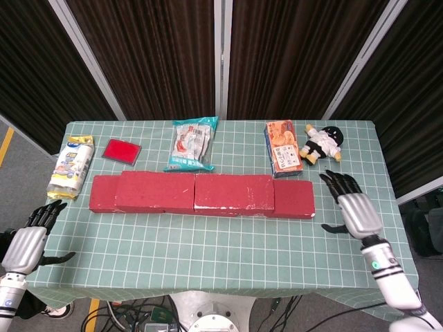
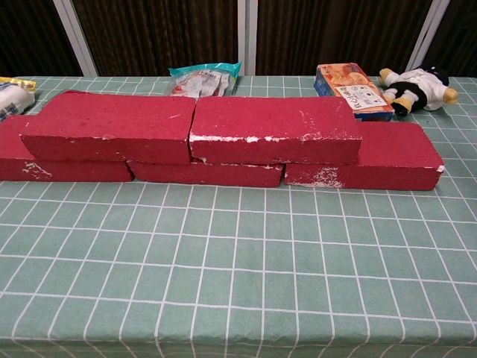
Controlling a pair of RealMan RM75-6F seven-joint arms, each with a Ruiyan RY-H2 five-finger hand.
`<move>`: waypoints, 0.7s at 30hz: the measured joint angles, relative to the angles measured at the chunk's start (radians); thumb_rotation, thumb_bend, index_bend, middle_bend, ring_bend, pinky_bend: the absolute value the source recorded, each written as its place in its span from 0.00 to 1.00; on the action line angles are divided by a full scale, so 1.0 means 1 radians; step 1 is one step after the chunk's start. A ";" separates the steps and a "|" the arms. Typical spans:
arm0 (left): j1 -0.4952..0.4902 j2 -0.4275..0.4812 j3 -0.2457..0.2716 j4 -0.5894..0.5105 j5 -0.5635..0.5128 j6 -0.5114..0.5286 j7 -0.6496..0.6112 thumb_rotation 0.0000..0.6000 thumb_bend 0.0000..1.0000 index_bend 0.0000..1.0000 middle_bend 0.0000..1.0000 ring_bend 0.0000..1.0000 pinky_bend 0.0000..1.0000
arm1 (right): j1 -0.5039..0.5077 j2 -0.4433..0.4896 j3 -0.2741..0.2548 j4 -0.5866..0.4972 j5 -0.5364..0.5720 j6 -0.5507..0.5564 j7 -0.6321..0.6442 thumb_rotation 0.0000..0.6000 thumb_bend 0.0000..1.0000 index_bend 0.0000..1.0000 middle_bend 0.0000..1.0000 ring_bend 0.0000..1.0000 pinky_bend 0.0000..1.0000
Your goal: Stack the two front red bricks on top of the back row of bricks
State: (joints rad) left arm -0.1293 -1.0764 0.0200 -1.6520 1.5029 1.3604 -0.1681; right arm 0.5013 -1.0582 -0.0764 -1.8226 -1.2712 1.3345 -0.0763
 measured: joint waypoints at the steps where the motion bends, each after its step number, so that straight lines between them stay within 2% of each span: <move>1: 0.001 -0.001 0.000 0.002 0.001 0.004 0.008 1.00 0.05 0.00 0.00 0.00 0.00 | -0.030 0.003 -0.014 0.013 -0.018 0.027 0.007 1.00 0.00 0.00 0.00 0.00 0.00; 6: 0.018 -0.008 0.001 0.007 0.005 0.038 0.047 1.00 0.05 0.00 0.00 0.00 0.00 | -0.183 -0.013 -0.065 0.125 -0.089 0.162 0.051 1.00 0.00 0.00 0.00 0.00 0.00; 11: 0.039 -0.011 0.008 0.007 0.017 0.072 0.061 1.00 0.05 0.00 0.00 0.00 0.00 | -0.283 -0.061 -0.079 0.233 -0.128 0.234 0.097 1.00 0.00 0.00 0.00 0.00 0.00; 15: 0.062 -0.022 0.019 0.022 0.035 0.107 0.079 1.00 0.05 0.00 0.00 0.00 0.00 | -0.337 -0.084 -0.076 0.302 -0.152 0.257 0.123 1.00 0.00 0.00 0.00 0.00 0.00; 21: 0.085 -0.052 0.009 0.055 0.053 0.170 0.089 1.00 0.05 0.00 0.00 0.00 0.00 | -0.366 -0.095 -0.041 0.324 -0.180 0.278 0.113 1.00 0.00 0.00 0.00 0.00 0.00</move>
State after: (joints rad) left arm -0.0441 -1.1283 0.0287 -1.5973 1.5560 1.5306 -0.0792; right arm 0.1353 -1.1532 -0.1179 -1.4982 -1.4513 1.6126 0.0371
